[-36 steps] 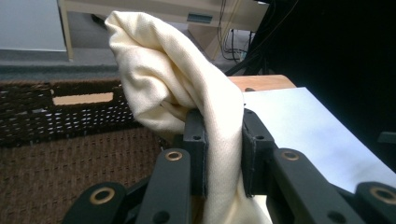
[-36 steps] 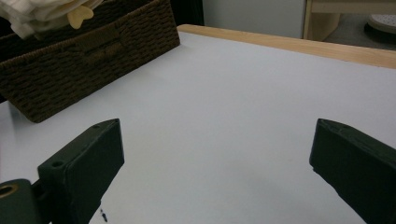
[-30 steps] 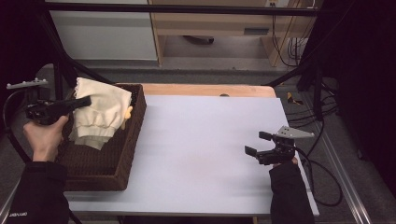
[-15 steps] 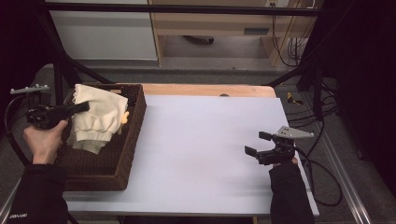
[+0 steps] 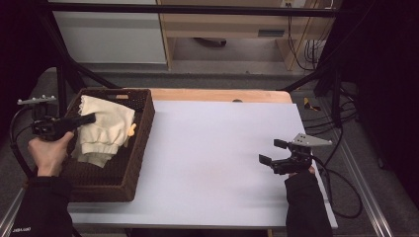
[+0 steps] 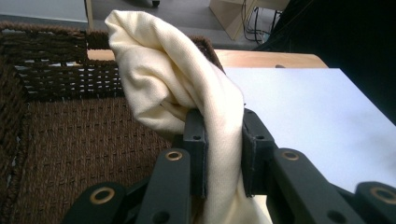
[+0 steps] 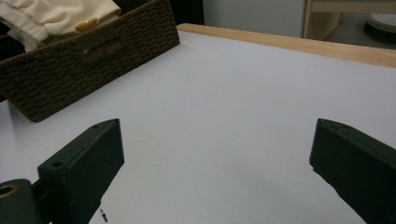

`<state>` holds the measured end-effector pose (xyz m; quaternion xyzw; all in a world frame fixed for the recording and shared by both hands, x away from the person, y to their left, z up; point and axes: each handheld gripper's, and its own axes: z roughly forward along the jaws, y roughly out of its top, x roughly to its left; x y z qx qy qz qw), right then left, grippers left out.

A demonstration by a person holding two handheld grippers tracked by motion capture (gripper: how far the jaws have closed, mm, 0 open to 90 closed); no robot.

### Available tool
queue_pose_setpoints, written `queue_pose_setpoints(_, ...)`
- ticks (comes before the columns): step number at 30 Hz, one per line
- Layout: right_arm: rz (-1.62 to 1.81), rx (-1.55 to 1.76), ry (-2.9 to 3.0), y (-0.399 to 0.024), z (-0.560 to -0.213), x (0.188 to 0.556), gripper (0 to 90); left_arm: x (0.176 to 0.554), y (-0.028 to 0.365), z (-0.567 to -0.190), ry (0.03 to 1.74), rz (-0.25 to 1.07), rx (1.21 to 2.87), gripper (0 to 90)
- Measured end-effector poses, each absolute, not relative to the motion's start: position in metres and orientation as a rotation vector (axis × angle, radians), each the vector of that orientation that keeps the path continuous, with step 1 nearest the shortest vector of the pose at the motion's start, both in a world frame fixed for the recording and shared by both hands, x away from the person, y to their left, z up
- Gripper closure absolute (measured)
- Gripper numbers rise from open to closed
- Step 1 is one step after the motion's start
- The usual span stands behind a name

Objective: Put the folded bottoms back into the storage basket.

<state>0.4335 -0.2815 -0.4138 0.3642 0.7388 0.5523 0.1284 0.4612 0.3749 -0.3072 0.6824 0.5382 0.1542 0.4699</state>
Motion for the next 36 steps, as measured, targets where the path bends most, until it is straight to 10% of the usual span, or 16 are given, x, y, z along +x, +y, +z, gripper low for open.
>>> queue_pose_setpoints(36,1.605,1.058,2.148,-0.281,-0.414,0.434,3.2,0.475,0.361,-0.36,1.393,0.318,1.774,74.6)
